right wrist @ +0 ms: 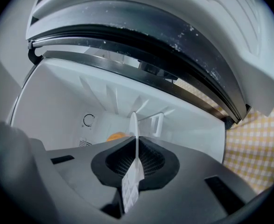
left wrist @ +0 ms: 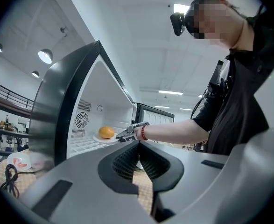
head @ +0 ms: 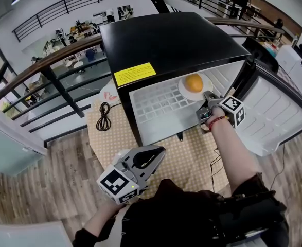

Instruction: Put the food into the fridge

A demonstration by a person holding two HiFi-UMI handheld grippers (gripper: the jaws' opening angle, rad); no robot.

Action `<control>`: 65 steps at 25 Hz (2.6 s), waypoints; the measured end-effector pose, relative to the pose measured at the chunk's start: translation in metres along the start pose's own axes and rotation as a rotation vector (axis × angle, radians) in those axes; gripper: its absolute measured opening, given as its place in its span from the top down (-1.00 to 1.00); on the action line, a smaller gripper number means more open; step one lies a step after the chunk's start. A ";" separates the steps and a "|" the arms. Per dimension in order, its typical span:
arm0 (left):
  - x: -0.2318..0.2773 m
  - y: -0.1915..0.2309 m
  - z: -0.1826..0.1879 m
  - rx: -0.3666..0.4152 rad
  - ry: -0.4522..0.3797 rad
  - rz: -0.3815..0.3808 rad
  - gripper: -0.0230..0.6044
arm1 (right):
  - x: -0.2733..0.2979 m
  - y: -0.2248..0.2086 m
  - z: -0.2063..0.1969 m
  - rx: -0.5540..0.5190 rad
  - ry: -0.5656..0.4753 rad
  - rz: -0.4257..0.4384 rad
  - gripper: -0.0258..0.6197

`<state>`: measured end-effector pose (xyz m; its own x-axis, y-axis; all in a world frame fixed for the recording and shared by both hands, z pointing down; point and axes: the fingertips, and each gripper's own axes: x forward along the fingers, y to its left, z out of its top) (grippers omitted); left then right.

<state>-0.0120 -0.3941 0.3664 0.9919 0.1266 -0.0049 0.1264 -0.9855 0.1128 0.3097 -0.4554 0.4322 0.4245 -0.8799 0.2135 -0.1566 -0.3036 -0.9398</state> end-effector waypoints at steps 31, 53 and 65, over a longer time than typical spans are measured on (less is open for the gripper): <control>-0.012 0.005 -0.004 -0.015 -0.005 0.041 0.89 | 0.013 0.005 0.006 -0.209 -0.016 -0.065 0.83; -0.011 0.004 -0.010 -0.048 -0.001 0.034 0.89 | 0.016 0.012 0.005 -0.651 -0.002 -0.158 0.67; -0.008 0.004 -0.013 -0.054 0.006 0.034 0.89 | 0.018 0.011 0.005 -0.811 0.010 -0.167 0.61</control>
<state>-0.0193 -0.3976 0.3803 0.9955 0.0944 0.0054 0.0922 -0.9818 0.1662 0.3204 -0.4723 0.4243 0.4922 -0.8016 0.3394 -0.6883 -0.5971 -0.4120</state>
